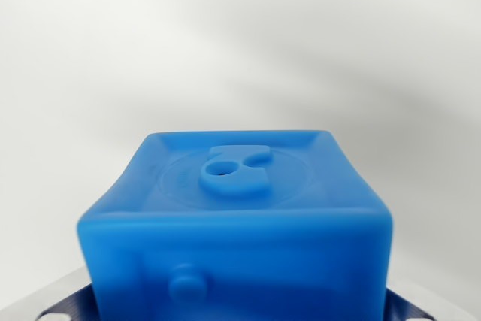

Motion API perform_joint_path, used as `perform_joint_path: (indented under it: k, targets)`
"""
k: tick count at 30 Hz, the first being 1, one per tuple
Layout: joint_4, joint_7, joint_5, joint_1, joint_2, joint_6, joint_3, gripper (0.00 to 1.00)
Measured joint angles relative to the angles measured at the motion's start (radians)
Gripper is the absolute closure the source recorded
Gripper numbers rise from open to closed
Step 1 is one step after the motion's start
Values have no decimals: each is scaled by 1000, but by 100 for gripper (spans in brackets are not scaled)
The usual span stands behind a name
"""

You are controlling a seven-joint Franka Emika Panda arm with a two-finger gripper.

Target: Stack cube

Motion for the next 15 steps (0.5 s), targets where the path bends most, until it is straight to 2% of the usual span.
perform_joint_path:
  k: [15]
  targets:
    - [-15, -57, 3, -34, -16, 0, -28, 100]
